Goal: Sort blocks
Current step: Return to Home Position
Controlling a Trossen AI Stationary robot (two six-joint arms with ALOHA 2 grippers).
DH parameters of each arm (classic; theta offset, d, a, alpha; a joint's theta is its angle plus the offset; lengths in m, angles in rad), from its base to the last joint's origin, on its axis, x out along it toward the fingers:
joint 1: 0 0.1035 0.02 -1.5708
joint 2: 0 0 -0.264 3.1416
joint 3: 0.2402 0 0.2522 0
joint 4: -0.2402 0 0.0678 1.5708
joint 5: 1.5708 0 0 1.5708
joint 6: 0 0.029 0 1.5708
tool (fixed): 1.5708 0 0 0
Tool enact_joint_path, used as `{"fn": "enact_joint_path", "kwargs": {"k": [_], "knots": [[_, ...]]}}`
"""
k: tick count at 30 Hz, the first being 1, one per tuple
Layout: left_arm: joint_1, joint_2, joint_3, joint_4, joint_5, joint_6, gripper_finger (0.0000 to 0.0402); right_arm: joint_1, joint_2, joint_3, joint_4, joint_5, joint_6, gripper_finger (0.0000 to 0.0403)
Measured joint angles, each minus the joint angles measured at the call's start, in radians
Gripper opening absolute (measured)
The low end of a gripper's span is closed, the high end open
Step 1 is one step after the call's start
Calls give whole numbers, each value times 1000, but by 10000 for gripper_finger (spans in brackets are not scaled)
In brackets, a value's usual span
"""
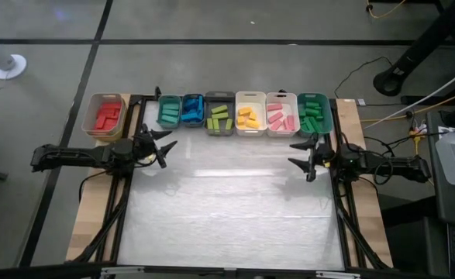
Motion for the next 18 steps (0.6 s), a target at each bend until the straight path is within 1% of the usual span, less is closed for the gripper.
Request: {"fn": "enact_joint_path", "kwargs": {"k": [12, 18], "knots": [[0, -2, 0, 0, 0, 4, 208, 0, 0, 0, 6, -13, 0, 257], [-4, -76, 0, 0, 0, 4, 208, 0, -1, -1, 7, -13, 0, 257]]}}
